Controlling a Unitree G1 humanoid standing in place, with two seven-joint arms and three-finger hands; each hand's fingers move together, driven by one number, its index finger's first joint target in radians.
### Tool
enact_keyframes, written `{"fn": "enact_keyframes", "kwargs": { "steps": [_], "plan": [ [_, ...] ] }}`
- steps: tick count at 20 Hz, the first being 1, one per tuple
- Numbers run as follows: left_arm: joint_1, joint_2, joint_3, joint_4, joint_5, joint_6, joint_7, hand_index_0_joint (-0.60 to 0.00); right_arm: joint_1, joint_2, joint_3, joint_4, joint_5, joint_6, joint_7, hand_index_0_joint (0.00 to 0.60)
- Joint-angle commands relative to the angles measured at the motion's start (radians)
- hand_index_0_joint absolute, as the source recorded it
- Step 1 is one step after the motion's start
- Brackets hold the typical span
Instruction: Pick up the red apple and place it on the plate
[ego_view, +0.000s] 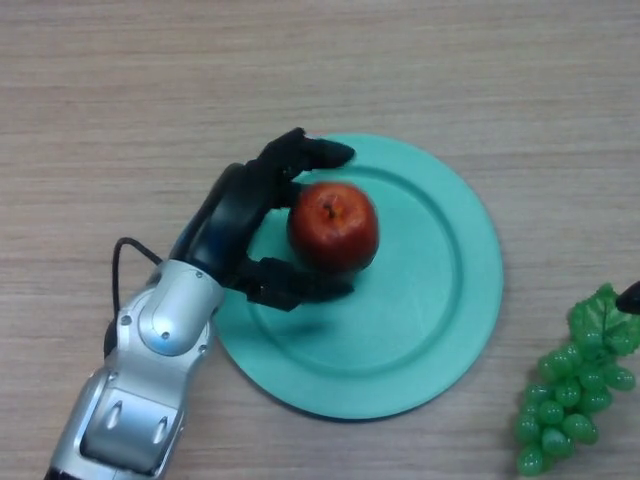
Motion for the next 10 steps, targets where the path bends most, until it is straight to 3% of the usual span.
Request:
{"fn": "enact_keyframes", "kwargs": {
  "steps": [1,5,7,10],
  "plan": [
    [-0.028,0.009,0.053,-0.087,-0.01,-0.061,0.041,0.0,-0.03,-0.045,-0.04,-0.055,0.018,-0.143,-0.024,0.0],
    [-0.015,0.009,0.085,-0.211,-0.019,0.022,0.013,0.0,-0.039,-0.047,-0.029,-0.071,0.018,-0.116,-0.029,0.0],
    [-0.011,0.009,0.135,-0.339,-0.033,0.104,-0.049,0.0,-0.048,-0.049,-0.02,-0.076,0.015,-0.107,-0.033,0.0],
    [-0.029,0.054,0.262,-0.48,-0.119,0.183,-0.12,0.0,-0.066,-0.053,0.001,-0.086,0.011,-0.083,-0.046,0.0]
  ]
}}
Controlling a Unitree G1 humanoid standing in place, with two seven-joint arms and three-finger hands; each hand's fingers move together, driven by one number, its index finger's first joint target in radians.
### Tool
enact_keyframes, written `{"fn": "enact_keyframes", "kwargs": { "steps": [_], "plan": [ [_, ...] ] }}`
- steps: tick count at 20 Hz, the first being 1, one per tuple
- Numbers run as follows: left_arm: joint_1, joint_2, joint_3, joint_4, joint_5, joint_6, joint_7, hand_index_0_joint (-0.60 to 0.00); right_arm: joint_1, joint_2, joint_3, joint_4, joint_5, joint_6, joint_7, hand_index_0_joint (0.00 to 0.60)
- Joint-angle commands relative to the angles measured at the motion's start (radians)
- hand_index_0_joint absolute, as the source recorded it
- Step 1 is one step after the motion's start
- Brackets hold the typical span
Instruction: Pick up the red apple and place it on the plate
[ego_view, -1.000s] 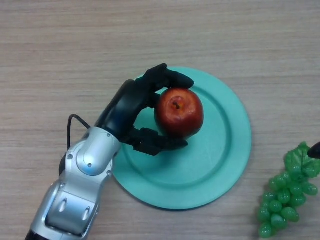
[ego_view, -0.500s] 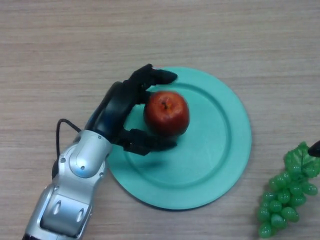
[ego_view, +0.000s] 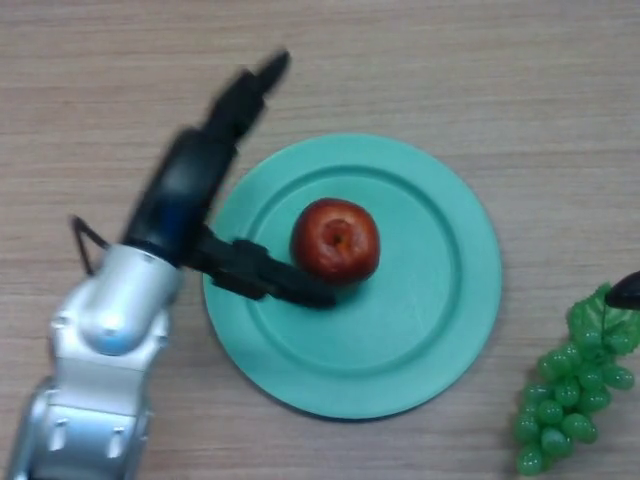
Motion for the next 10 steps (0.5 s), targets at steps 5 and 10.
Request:
{"fn": "enact_keyframes", "kwargs": {
  "steps": [5,10],
  "plan": [
    [-0.026,0.151,0.418,-0.23,-0.618,0.144,0.088,0.0,-0.049,-0.043,-0.004,-0.071,0.013,-0.074,-0.034,0.0],
    [0.105,0.236,0.457,-0.203,-0.752,0.013,0.136,0.0,-0.048,-0.028,0.03,-0.051,-0.02,-0.1,-0.02,0.0]
  ]
}}
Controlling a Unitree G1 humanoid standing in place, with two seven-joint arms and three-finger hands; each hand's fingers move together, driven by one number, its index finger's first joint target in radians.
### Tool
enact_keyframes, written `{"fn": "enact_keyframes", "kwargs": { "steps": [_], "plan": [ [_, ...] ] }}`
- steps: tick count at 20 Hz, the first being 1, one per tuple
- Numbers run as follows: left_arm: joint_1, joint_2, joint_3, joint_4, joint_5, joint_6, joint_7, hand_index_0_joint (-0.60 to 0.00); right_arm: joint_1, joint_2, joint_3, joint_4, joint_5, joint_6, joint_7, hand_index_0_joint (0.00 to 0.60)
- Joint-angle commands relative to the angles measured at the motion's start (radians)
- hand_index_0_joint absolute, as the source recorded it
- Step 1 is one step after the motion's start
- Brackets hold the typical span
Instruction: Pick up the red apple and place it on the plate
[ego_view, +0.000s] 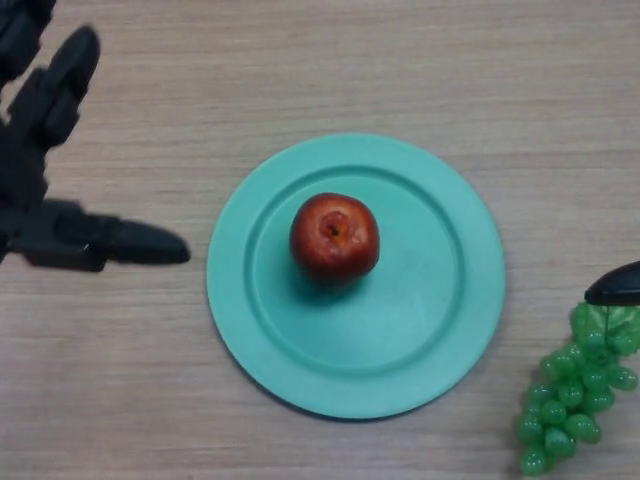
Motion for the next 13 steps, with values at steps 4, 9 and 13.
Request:
{"fn": "enact_keyframes", "kwargs": {
  "steps": [4,9,13],
  "plan": [
    [0.009,0.046,0.009,-0.081,0.06,-0.184,0.026,0.0,-0.035,-0.015,-0.009,-0.038,-0.034,-0.112,0.002,0.0],
    [-0.026,0.041,-0.042,-0.135,0.179,-0.174,0.009,0.0,-0.046,-0.016,-0.012,-0.016,-0.022,-0.107,0.01,0.0],
    [-0.042,0.032,-0.026,-0.17,0.186,-0.135,-0.01,0.0,-0.054,-0.03,-0.025,0.022,-0.005,-0.099,0.016,0.0]
  ]
}}
